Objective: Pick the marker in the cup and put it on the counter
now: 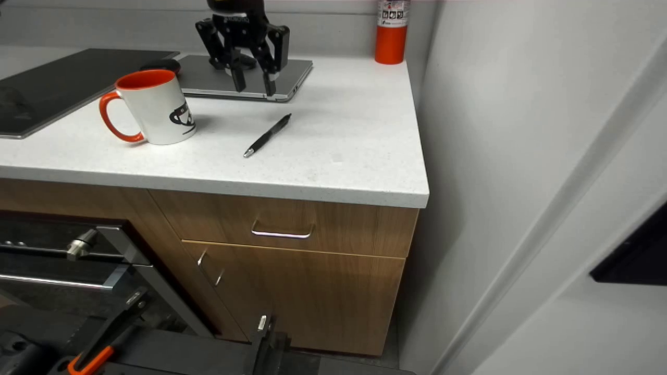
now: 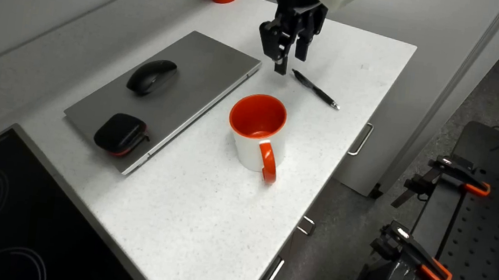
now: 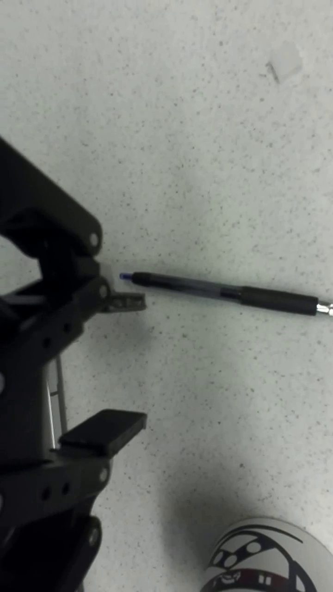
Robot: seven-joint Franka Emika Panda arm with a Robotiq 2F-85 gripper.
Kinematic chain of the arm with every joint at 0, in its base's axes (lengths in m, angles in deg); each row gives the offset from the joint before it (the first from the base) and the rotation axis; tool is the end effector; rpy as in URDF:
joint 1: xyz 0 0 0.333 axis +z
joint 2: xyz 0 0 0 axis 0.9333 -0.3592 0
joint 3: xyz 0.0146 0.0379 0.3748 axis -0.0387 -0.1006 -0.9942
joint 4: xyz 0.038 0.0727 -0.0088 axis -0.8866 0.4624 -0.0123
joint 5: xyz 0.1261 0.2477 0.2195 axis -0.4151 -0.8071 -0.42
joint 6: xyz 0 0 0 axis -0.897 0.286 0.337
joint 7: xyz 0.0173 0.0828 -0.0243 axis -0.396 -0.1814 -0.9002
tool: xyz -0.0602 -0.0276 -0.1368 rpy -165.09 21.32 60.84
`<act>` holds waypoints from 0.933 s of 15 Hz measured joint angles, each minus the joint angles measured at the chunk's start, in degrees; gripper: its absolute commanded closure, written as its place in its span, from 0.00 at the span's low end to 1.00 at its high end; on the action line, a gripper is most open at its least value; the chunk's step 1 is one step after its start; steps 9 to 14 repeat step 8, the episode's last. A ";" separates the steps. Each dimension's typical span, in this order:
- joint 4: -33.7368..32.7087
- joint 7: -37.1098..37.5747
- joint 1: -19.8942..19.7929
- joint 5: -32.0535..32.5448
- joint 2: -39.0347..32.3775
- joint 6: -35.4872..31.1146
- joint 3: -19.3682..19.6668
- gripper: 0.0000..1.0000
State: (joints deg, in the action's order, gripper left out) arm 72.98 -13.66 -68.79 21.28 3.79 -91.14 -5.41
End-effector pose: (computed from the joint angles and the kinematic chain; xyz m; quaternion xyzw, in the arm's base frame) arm 0.4983 -0.0075 0.3774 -0.9984 0.0481 -0.0278 0.0080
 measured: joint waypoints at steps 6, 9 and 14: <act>-0.35 -1.36 0.00 -1.93 0.14 0.02 -0.05 0.00; -0.35 -1.70 0.00 -2.48 0.14 0.02 -0.07 0.00; -0.35 -1.70 0.00 -2.48 0.14 0.02 -0.07 0.00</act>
